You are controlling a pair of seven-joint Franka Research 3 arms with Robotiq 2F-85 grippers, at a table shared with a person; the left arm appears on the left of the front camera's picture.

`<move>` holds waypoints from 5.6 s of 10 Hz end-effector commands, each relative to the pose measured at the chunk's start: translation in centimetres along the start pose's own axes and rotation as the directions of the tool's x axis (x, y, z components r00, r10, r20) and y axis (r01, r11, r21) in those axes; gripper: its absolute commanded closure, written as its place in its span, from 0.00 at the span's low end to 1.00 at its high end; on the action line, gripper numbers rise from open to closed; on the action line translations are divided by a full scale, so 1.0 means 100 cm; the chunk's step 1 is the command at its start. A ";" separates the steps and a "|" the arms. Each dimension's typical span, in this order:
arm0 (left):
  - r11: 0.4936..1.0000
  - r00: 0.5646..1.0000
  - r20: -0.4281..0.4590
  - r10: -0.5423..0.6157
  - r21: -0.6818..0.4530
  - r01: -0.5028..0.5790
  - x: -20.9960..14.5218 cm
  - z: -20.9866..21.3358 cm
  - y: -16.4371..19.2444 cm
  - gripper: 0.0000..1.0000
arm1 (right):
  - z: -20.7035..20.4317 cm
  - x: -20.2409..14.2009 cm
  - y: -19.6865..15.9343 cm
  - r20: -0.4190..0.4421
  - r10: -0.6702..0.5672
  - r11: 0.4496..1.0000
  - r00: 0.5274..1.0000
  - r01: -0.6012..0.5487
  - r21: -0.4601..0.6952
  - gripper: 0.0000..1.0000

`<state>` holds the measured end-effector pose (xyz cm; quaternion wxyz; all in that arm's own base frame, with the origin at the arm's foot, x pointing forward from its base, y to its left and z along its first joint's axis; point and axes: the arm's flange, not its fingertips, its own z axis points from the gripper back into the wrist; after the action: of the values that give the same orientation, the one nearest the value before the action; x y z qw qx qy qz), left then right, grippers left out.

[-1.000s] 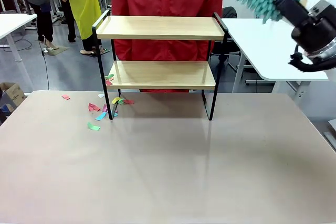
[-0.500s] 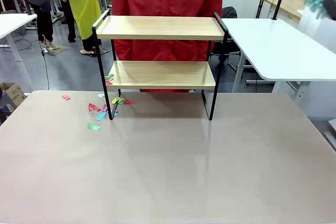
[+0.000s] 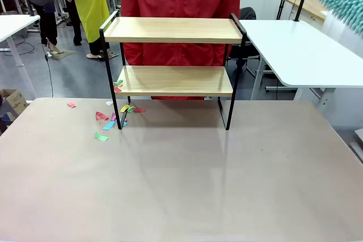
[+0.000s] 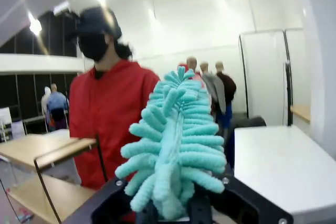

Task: Clean the shelf.
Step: Hand the Duster back to the human.

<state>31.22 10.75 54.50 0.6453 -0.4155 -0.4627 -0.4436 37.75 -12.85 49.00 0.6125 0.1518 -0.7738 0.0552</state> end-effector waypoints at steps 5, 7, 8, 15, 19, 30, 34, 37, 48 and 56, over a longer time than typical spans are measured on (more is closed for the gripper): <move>1.000 0.999 0.032 0.000 -0.003 0.000 0.004 0.000 0.000 0.00 | 0.098 -0.086 0.046 -0.293 -0.065 0.998 0.954 0.065 -0.008 0.84; 1.000 0.999 0.032 0.000 -0.003 0.000 0.004 0.000 0.000 0.00 | 0.100 -0.090 0.049 -0.291 -0.017 1.000 0.957 0.014 -0.012 0.84; 1.000 0.999 0.032 0.000 -0.003 0.000 0.004 0.000 0.000 0.00 | 0.010 -0.075 -0.005 -0.298 -0.054 0.999 0.953 0.054 -0.009 0.84; 1.000 0.999 0.032 0.000 -0.003 0.000 0.004 0.000 0.000 0.00 | 0.010 -0.075 -0.005 -0.298 -0.054 0.999 0.953 0.054 -0.009 0.84; 1.000 0.999 0.032 0.000 -0.003 0.000 0.004 0.000 0.000 0.00 | 0.010 -0.075 -0.005 -0.298 -0.054 0.999 0.953 0.054 -0.009 0.84; 1.000 0.999 0.032 0.000 -0.003 0.000 0.004 0.000 0.000 0.00 | 0.010 -0.075 -0.005 -0.298 -0.054 0.999 0.953 0.054 -0.009 0.84; 1.000 0.999 0.032 0.000 -0.003 0.000 0.004 0.000 0.000 0.00 | 0.013 -0.067 -0.002 -0.320 -0.030 0.999 0.947 0.040 0.024 0.00; 1.000 0.999 0.032 0.000 -0.003 0.000 0.004 0.000 0.000 0.00 | 0.020 -0.024 -0.002 -0.261 -0.063 0.996 0.963 0.078 0.051 0.03; 1.000 0.999 0.032 0.000 -0.003 0.000 0.004 0.000 0.000 0.00 | 0.039 0.144 -0.078 0.132 -0.476 0.878 0.869 0.479 0.014 0.00; 1.000 0.999 0.032 0.000 -0.003 0.000 0.004 0.000 0.000 0.00 | 0.039 0.144 -0.078 0.132 -0.476 0.878 0.869 0.479 0.014 0.00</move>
<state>31.21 10.79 54.52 0.6455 -0.4156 -0.4630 -0.4431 33.69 -23.87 61.44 0.5548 0.3443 -0.7477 -0.1210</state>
